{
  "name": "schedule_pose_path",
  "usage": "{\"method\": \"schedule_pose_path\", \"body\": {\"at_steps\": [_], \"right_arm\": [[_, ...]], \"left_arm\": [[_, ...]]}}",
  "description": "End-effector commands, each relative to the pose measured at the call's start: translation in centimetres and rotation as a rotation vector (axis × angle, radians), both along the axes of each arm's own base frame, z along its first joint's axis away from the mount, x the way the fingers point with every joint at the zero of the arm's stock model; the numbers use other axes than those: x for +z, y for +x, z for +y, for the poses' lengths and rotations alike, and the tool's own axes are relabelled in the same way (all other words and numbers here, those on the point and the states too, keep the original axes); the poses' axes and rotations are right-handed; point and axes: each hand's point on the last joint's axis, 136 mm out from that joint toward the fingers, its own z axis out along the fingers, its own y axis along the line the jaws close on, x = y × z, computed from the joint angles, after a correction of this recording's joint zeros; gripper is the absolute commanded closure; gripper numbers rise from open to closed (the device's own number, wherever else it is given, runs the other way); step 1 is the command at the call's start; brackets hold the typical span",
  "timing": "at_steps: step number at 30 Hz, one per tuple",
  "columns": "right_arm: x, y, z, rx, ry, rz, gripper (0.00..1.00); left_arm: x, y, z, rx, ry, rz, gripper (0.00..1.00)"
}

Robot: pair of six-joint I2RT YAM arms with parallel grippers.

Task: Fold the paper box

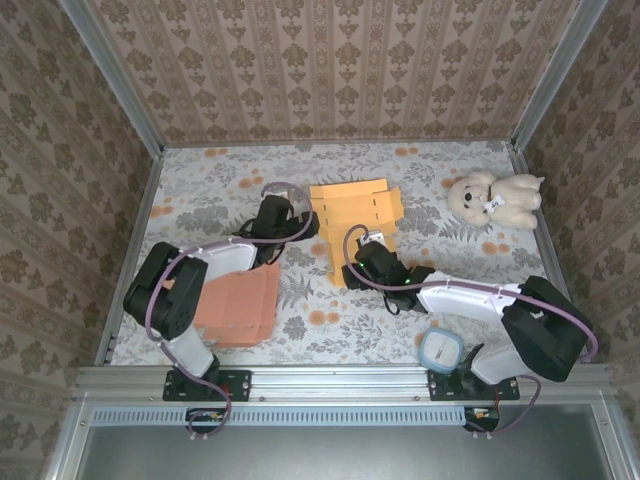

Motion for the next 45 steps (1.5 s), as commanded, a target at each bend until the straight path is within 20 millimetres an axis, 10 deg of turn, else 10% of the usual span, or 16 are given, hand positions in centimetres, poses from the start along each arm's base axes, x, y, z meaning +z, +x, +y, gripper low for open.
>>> {"method": "schedule_pose_path", "body": {"at_steps": [1, 13, 27, 36, 45], "right_arm": [[0.3, -0.6, -0.6, -0.001, -0.025, -0.02, 0.16], [2.8, -1.2, -1.5, -0.004, 0.016, -0.109, 0.17], [3.4, -0.9, -2.6, -0.036, -0.006, -0.162, 0.17], [3.9, -0.4, -2.4, -0.035, -0.035, -0.163, 0.17], [7.9, 3.4, -0.6, 0.019, -0.167, -0.253, 0.08]], "left_arm": [[1.4, 1.7, -1.8, -0.017, -0.054, -0.035, 0.06], [-1.0, 4.5, -2.9, -0.016, 0.023, -0.019, 0.14], [-1.9, 5.1, -3.8, -0.045, 0.011, -0.036, 0.65], [-0.2, 5.0, -4.9, -0.116, -0.022, -0.085, 1.0], [4.1, 3.9, -3.0, -0.108, -0.051, -0.211, 1.0]]}}
